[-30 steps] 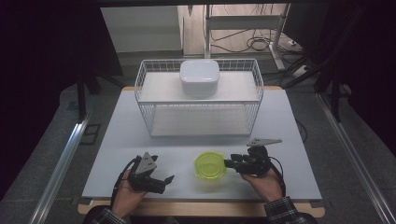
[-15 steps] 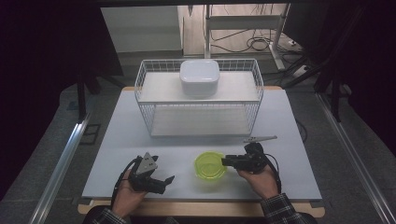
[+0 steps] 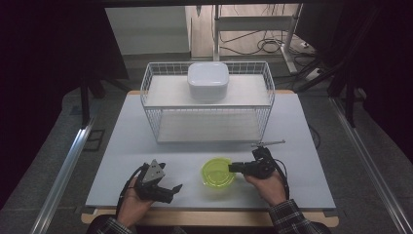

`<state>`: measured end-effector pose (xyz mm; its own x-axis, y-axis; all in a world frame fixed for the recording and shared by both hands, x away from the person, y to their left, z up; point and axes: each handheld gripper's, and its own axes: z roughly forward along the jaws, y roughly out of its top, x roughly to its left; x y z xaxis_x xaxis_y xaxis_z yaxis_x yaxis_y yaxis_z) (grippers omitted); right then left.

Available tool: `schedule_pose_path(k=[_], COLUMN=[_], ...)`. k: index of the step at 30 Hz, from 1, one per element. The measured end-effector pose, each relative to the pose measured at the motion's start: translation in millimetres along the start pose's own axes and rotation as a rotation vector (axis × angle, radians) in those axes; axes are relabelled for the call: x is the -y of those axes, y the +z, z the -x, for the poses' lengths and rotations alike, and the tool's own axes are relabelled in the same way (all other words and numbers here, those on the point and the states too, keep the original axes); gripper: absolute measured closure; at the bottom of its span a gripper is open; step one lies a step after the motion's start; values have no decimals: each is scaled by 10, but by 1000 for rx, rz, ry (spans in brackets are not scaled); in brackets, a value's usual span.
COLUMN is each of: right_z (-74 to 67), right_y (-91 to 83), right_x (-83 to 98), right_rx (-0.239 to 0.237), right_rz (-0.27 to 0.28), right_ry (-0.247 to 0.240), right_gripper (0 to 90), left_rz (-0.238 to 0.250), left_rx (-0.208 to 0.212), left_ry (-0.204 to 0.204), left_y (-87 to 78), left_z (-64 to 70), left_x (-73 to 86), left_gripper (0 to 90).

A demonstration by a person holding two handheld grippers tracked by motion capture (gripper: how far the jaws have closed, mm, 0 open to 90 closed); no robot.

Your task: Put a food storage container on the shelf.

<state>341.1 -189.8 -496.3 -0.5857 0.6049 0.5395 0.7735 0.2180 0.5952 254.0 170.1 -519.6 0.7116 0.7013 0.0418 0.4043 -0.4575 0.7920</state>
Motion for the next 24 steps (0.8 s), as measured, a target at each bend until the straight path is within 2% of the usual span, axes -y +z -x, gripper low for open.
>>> schedule_pose_path(k=[6,11,16,24], right_z=[25,4,-26,-4], right_y=[29,37,31,43], right_x=[-31,-57,-66,-86], right_rx=[-36,-59,-93,-69], right_rz=[-14,-28,-19,-25], right_ry=[28,36,47,40], right_gripper=[793,808,818,802], left_rz=[-1,-3,-1,-3], left_rx=[1,1,-1,0], left_ry=[4,10,9,9], left_y=[3,4,0,7], left_z=[4,8,4,5], left_x=[-1,-2,-1,0], left_gripper=[57,57,57,58])
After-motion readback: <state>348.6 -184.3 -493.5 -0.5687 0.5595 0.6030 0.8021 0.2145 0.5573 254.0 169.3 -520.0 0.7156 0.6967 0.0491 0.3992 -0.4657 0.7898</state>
